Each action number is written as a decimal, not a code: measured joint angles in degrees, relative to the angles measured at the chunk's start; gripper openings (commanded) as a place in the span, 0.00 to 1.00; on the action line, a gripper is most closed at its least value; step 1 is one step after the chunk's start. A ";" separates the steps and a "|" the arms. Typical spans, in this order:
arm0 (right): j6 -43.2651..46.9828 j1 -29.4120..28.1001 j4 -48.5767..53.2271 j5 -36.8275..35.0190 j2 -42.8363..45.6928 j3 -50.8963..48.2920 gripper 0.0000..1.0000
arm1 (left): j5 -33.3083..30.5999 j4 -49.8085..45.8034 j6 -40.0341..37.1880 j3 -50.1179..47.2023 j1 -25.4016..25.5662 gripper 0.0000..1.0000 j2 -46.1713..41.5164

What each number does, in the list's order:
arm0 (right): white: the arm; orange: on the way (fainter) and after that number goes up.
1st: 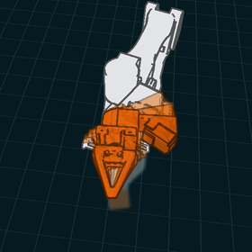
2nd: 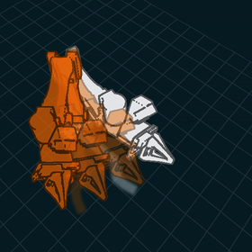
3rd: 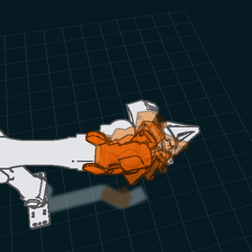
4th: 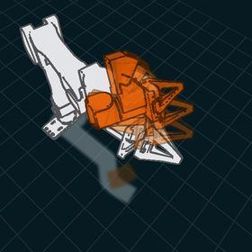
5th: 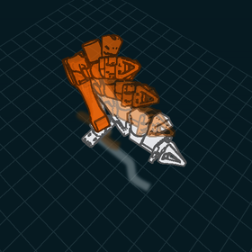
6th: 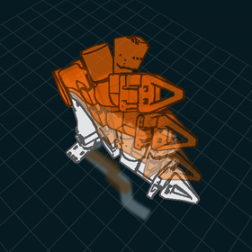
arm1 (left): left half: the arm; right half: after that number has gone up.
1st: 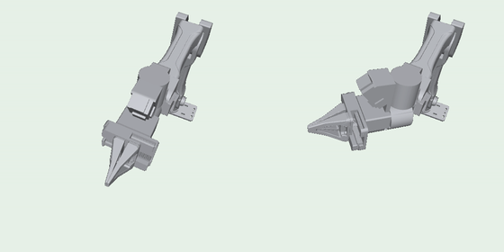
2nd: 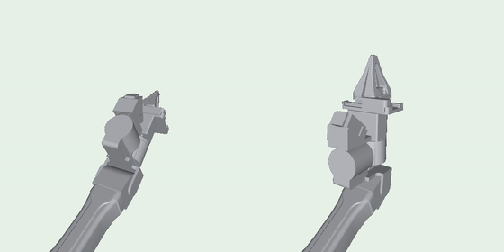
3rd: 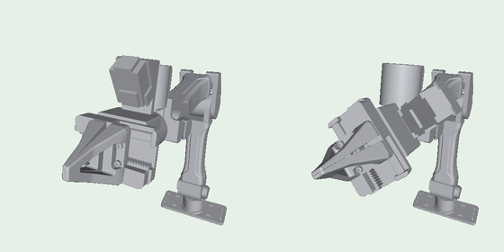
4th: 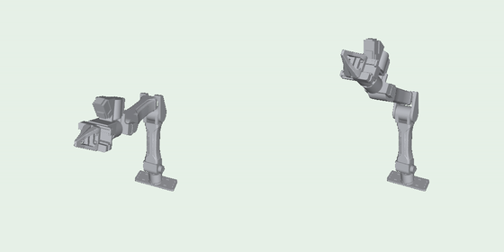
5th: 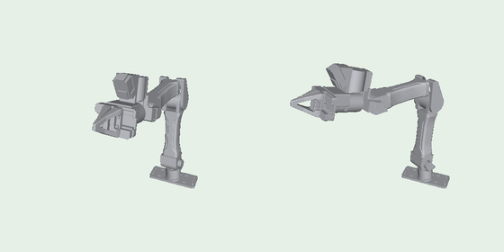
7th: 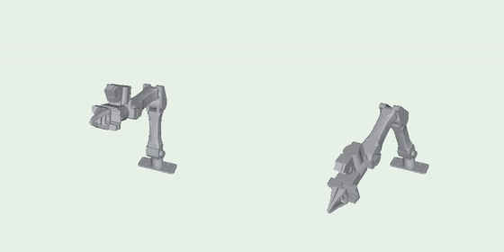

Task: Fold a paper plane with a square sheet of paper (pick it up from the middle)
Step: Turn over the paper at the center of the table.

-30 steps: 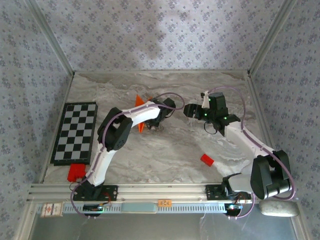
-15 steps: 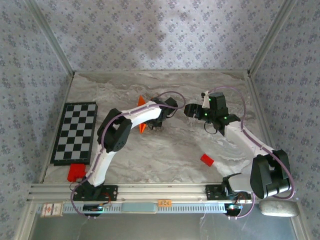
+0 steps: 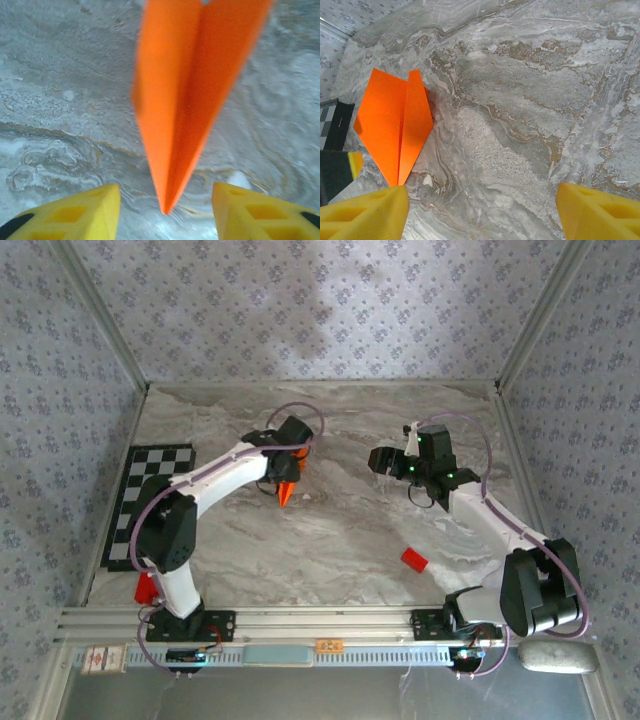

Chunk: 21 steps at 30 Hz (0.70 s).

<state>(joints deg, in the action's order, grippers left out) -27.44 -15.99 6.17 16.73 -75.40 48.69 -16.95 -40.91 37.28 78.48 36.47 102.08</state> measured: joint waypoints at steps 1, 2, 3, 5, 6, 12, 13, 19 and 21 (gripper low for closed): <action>-0.07 0.00 0.00 0.00 -0.09 0.00 0.79 | 1.46 1.49 -0.37 -1.36 -1.77 0.54 0.15; -0.17 0.00 0.00 0.00 -0.17 0.00 0.79 | 2.54 2.56 -0.74 -2.19 -3.13 0.54 0.44; -0.17 0.00 0.00 0.00 -0.20 0.00 0.79 | 3.43 3.56 -1.16 -2.73 -4.20 0.54 0.79; -0.20 0.00 -0.04 0.02 -0.26 0.00 0.79 | 5.22 5.46 -2.23 -2.95 -5.60 0.54 1.46; -0.20 0.00 -0.02 0.02 -0.31 0.00 0.78 | 6.45 6.67 -2.80 -2.95 -6.10 0.53 1.75; -0.22 0.00 -0.04 0.02 -0.31 0.00 0.78 | 12.90 12.44 -5.90 -2.95 -8.00 0.35 4.33; -0.22 0.00 -0.04 0.02 -0.31 0.00 0.78 | 13.57 12.90 -6.16 -2.95 -8.09 0.31 4.70; -0.22 0.00 -0.02 0.04 -0.31 0.00 0.78 | 16.52 15.65 -9.05 -2.95 -8.31 0.11 5.07; -0.22 0.00 -0.04 0.04 -0.31 0.00 0.78 | 16.41 16.00 -10.34 -2.95 -7.89 0.08 5.07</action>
<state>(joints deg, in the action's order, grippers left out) -27.66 -15.99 6.13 16.78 -75.70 48.69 -0.54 -24.91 26.94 75.53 28.58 107.15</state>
